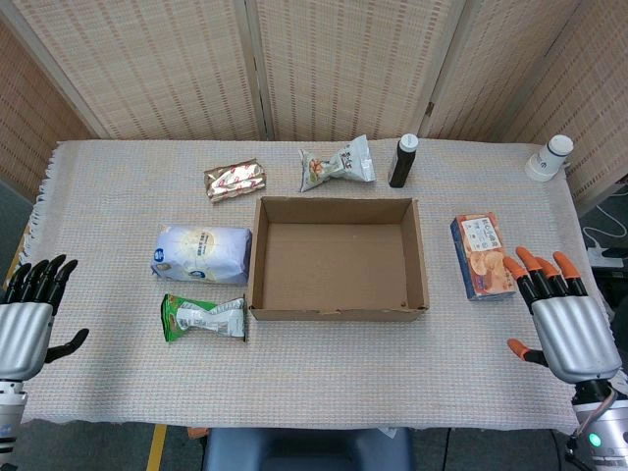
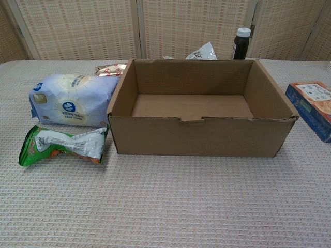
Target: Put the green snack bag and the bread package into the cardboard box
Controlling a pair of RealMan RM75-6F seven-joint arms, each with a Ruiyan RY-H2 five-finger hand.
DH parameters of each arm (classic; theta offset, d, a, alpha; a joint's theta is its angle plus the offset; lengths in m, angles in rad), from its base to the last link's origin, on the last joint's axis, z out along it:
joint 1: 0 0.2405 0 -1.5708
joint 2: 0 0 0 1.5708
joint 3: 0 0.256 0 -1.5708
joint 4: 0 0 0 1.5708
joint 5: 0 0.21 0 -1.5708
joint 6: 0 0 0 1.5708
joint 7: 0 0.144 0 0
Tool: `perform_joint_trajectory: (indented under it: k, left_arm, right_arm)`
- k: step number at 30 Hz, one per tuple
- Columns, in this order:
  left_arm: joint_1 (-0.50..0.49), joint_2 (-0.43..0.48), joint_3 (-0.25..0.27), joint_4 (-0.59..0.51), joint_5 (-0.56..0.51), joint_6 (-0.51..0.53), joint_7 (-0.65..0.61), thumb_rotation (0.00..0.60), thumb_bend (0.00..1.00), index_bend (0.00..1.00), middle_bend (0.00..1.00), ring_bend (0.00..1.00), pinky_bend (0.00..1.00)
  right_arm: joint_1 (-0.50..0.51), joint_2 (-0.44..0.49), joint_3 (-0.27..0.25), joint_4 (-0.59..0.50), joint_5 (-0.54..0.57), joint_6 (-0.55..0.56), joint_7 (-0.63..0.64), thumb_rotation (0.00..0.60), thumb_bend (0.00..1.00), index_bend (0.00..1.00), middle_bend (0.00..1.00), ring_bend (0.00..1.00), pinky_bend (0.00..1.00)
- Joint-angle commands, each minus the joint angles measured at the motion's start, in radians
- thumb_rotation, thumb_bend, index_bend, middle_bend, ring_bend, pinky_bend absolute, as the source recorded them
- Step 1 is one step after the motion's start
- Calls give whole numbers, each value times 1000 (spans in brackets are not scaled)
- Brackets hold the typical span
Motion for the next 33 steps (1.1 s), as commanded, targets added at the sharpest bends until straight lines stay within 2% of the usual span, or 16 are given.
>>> perform_joint_trajectory:
  k: [1,15,23,29,33]
  left_arm:
    - [-4,-2,-2,2,-3,-4,1,600,210,0,0,0,38]
    - [-2,24,-3,-16,6,1,0,600,211,0,0,0,38]
    - [15,24,43,-63,57,-22,-24,600,211,0,0,0,62]
    - [7,-28,81,-78,109,-60,36,600,211,0,0,0,92]
    - [-19,-79,107,-80,128,-127,96,600,212,0,11,0,139]
  right_arm:
    - [0,-1,1,0,2,2,-2,600,27,80,0,0,0]
    - [-1,-7,-1,0,0,3,-12,600,27,80,0,0,0]
    - [-5,-4,-5,0,-10,1,-5,600,27,80,0,0,0]
    - [-8,2,-9,0,-21,-2,5,600,27,80,0,0,0]
    - [-9,4,-11,0,-24,-5,6,600,27,80,0,0,0]
